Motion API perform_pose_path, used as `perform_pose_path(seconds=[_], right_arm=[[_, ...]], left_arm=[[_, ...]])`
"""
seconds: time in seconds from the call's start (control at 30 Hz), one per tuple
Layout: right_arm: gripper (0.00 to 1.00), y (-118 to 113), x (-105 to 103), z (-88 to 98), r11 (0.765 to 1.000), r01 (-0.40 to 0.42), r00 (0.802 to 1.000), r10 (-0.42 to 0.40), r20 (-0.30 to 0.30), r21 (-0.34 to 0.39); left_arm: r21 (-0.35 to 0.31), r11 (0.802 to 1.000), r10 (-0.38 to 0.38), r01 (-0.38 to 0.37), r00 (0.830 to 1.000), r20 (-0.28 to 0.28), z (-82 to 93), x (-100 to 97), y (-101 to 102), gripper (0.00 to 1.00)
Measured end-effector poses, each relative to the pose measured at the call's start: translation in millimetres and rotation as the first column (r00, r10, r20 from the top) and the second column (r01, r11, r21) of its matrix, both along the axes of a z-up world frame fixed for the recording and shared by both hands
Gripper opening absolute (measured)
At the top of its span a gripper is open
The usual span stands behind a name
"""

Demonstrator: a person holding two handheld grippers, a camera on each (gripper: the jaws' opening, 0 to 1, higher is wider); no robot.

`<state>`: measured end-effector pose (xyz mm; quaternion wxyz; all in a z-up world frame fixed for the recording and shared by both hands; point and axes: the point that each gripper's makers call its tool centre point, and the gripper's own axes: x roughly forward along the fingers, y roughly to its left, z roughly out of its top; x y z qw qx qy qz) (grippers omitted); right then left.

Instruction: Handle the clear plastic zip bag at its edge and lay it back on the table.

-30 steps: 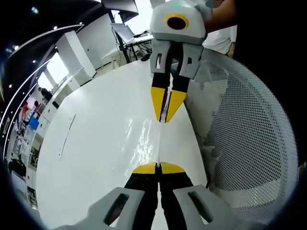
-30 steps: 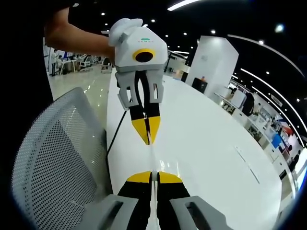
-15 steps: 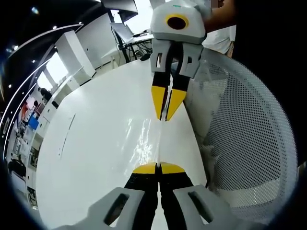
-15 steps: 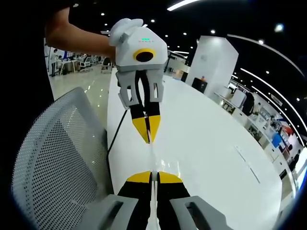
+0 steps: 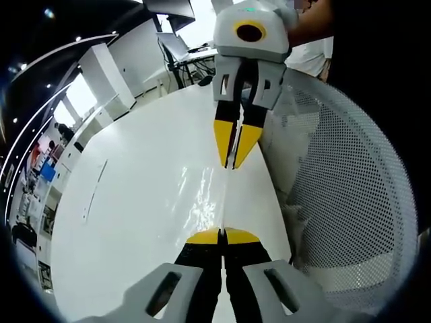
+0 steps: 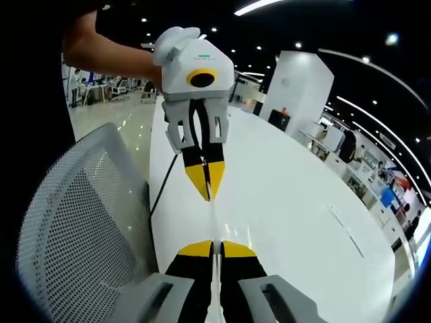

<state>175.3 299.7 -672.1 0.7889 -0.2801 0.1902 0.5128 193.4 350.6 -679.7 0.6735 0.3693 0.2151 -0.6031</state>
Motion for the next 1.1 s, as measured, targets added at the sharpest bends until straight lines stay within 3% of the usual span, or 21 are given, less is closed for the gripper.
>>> perform_pose_path(seconds=[1.1], right_arm=[[0.00,-7.6,2.7,0.4,1.000,0.016,1.000,-0.016,0.001,-0.010]], left_arm=[[-0.014,1.000,0.018,-0.018,1.000,0.000,1.0,6.0,0.6,0.00]])
